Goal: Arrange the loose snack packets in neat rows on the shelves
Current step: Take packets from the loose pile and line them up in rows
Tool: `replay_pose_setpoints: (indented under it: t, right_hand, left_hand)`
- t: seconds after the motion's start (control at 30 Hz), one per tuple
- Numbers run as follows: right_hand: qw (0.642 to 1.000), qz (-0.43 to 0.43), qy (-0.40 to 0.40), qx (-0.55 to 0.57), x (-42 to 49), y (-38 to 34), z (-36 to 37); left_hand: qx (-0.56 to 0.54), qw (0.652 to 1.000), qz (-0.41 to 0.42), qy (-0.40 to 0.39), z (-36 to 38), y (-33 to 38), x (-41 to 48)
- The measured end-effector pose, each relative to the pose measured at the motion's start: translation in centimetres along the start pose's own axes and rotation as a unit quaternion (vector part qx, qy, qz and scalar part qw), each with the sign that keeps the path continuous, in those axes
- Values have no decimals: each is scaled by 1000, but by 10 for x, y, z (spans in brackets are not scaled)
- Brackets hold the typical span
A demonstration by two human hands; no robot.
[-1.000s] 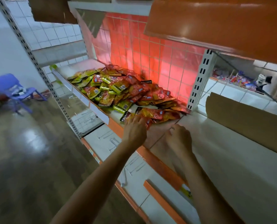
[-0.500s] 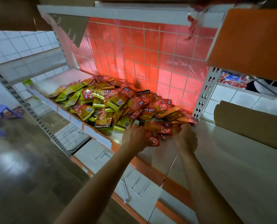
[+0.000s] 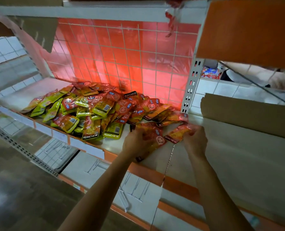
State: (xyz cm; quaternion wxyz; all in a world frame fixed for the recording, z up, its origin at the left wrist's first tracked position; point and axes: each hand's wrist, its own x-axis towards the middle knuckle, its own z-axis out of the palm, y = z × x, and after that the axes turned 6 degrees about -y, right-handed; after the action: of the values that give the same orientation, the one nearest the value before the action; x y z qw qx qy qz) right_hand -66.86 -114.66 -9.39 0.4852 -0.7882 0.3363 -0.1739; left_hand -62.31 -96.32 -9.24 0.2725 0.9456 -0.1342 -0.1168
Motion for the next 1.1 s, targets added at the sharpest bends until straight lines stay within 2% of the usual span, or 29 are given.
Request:
replay_pose_setpoints:
  t: [0.23,0.43,0.57,0.8,1.1]
  right_hand:
    - [1000,7,27,-4,-14,31,-42]
    - [998,19,51,16,-35,55,-82]
    - [994,34,93,40,-39,67,-109]
    - [988,27,140,57,-44,93,-170]
    - [976,36,172,128,-58,150,-285]
  left_hand:
    - [-174,983,63,-18,21,30,-5]
    - [-281,955,69,-65,54,70,-7]
    - [-329,938,62,-89,72,100,-14]
    - [-366,917,60,-149,104,162,-37]
    - [-346,917,80,-182,177,267,-96]
